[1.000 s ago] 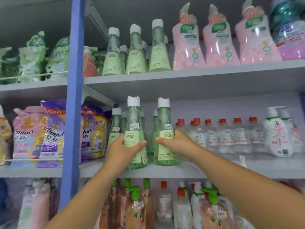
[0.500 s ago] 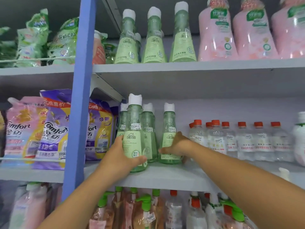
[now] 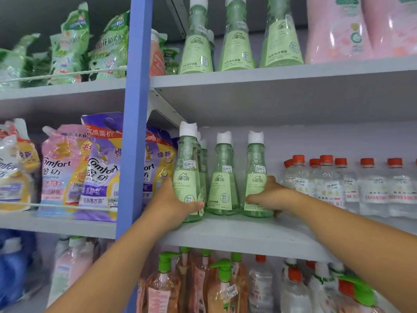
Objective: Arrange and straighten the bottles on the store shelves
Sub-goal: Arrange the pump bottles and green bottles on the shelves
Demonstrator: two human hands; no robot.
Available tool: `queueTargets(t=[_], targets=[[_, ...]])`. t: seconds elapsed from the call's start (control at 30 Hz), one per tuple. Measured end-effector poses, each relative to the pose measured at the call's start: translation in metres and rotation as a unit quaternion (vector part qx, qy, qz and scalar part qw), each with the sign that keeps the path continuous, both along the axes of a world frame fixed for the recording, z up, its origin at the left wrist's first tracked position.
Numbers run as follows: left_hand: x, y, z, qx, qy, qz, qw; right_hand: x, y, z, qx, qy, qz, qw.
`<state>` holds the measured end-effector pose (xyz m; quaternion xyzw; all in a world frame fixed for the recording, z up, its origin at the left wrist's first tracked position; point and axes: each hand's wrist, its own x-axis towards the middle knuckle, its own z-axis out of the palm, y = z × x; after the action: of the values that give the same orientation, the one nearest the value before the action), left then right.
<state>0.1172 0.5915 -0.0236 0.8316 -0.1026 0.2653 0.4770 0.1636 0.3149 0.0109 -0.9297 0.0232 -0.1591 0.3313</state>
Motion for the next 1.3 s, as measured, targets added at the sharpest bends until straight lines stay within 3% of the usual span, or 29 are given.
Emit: queueTargets(t=[0.67, 0.73, 0.83, 0.9, 0.93, 1.0, 1.03, 1.07, 1.13, 1.2, 1.3], targets=[[-0.009, -0.002, -0.01, 0.061, -0.04, 0.067, 0.995, 0.0, 0.004, -0.001, -0.041, -0.011, -0.026, 0.999], [-0.016, -0.008, -0.013, 0.052, -0.103, 0.095, 0.989, -0.012, 0.009, 0.001, -0.061, -0.01, -0.029, 0.998], [-0.042, -0.014, -0.037, 0.026, -0.345, 0.117, 0.931, -0.048, 0.019, 0.011, -0.111, -0.018, -0.063, 0.992], [-0.062, -0.015, -0.08, 0.031, -0.438, 0.083, 0.895, -0.078, 0.017, 0.012, -0.084, -0.146, -0.061, 0.984], [-0.07, -0.015, -0.106, 0.027, -0.44, 0.054, 0.896, -0.098, 0.015, 0.003, -0.038, -0.25, -0.029, 0.967], [-0.078, -0.014, -0.155, 0.01, -0.401, 0.012, 0.916, -0.143, 0.019, -0.044, 0.06, -0.444, 0.095, 0.889], [-0.077, -0.016, -0.176, 0.003, -0.369, 0.017, 0.929, -0.162, 0.029, -0.08, 0.079, -0.483, 0.15, 0.859], [-0.073, -0.019, -0.195, -0.005, -0.329, 0.038, 0.944, -0.173, 0.039, -0.118, 0.077, -0.483, 0.176, 0.854], [-0.056, -0.027, -0.228, -0.042, -0.217, 0.106, 0.969, -0.166, 0.055, -0.19, 0.06, -0.375, 0.156, 0.912], [-0.04, -0.031, -0.246, -0.078, -0.073, 0.161, 0.981, -0.134, 0.065, -0.233, 0.107, -0.206, 0.098, 0.968], [-0.019, -0.031, -0.259, -0.102, 0.043, 0.161, 0.981, -0.084, 0.069, -0.273, 0.151, -0.064, 0.07, 0.984]])
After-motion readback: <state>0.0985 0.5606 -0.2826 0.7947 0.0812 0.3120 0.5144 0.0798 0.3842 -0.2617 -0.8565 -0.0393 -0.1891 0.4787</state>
